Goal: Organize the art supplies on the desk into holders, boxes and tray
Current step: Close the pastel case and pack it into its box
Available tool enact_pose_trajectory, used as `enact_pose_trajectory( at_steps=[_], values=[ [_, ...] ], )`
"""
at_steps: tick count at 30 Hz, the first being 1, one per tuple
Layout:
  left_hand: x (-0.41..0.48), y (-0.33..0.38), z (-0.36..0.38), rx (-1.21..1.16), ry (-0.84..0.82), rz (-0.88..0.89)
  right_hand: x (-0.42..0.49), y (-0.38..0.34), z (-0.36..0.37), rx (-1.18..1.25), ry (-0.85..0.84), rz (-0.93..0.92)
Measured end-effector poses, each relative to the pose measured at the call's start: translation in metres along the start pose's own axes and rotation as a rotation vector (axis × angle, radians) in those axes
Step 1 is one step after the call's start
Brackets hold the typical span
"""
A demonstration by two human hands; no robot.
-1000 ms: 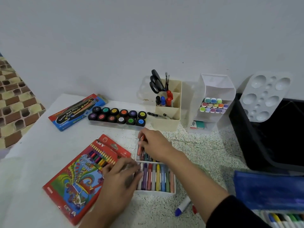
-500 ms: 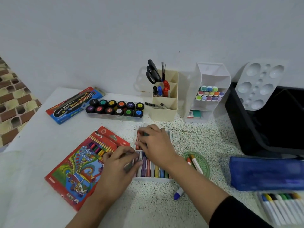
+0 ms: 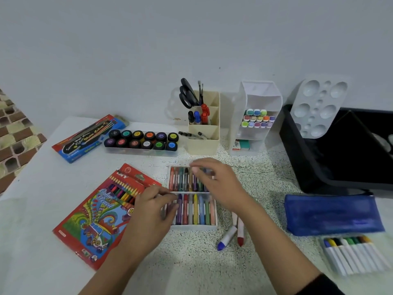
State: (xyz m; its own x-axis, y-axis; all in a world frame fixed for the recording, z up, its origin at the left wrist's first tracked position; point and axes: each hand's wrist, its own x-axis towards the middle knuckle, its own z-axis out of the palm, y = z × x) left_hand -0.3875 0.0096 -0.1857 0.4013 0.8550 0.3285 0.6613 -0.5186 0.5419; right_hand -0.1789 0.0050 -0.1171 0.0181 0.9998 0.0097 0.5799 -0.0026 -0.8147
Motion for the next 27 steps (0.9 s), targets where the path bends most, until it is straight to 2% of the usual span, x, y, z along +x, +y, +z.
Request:
enact_pose_trajectory(
  at_steps=[3,5,8,12,15,21,24,27],
  values=[
    [0.006,0.021,0.000,-0.067,-0.003,0.042,-0.033,0.014,-0.030,0.036,0.198,0.065],
    [0.013,0.042,0.006,-0.129,-0.037,0.087,-0.054,0.029,-0.049,-0.038,0.286,0.121],
    [0.021,0.079,0.026,-0.141,-0.159,0.125,-0.079,0.052,-0.062,-0.212,0.224,0.205],
    [0.019,0.122,0.047,0.110,-0.276,0.102,-0.091,0.069,-0.056,-0.303,0.188,0.226],
    [0.016,0.138,0.050,0.229,-0.266,0.034,-0.095,0.068,-0.048,-0.312,0.192,0.199],
    [0.015,0.150,0.056,0.290,-0.269,-0.089,-0.103,0.073,-0.049,-0.271,0.187,0.105],
    [0.013,0.162,0.058,0.237,-0.222,-0.153,-0.113,0.071,-0.065,-0.217,0.231,0.052],
    [0.010,0.176,0.063,0.082,-0.146,-0.163,-0.131,0.077,-0.094,-0.131,0.320,0.022]
  ],
)
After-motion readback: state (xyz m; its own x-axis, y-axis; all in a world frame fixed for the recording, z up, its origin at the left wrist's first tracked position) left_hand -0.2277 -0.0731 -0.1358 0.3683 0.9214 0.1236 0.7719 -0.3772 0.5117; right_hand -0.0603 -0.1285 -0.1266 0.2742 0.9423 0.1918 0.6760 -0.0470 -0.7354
